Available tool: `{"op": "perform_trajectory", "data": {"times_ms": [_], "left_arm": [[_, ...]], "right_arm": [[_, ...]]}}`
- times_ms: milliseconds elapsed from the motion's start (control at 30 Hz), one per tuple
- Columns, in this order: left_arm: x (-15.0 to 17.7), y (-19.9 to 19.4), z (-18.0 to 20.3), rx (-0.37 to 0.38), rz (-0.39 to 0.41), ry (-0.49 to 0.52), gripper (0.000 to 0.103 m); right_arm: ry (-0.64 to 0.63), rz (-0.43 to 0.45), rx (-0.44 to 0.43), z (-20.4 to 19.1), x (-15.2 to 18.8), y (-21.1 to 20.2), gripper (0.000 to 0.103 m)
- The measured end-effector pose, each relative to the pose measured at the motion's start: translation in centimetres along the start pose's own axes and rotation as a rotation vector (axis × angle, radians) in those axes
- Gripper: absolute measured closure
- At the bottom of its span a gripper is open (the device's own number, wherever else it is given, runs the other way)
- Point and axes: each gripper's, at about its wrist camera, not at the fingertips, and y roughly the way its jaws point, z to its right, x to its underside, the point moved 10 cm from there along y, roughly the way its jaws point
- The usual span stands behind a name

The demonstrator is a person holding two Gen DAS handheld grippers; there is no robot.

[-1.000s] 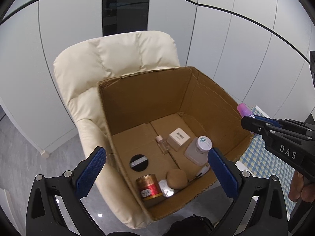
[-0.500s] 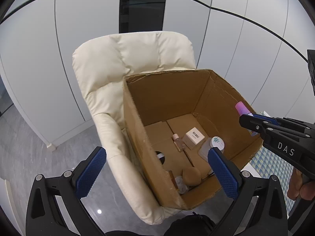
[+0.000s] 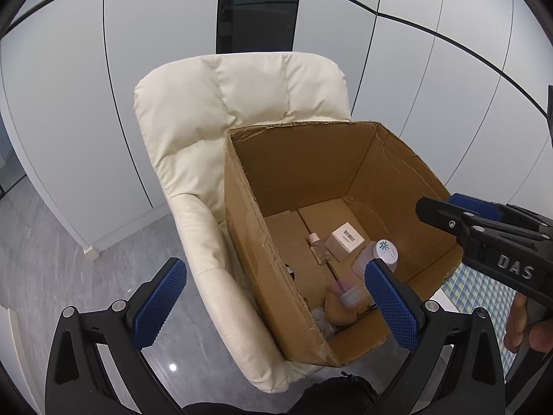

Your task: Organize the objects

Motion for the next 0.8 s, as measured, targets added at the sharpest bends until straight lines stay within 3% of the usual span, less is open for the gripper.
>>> {"op": "perform_trajectory", "data": {"times_ms": [200, 367, 800], "left_arm": [[-0.1, 0.3, 0.8, 0.003, -0.002, 0.008, 0.0], [-0.3, 0.7, 1.8, -0.001, -0.005, 0.022, 0.0], [-0.5, 1.3, 4.8, 0.015, -0.012, 0.045, 0.0]], "right_arm": [[0.008, 0.01, 0.013, 0.8, 0.0, -0.4, 0.013], [0.044, 0.027, 0.029, 2.3, 0.0, -1.0, 0.0], [0.081, 0.047, 0.076, 6.0, 0.5, -2.7, 0.0]]}}
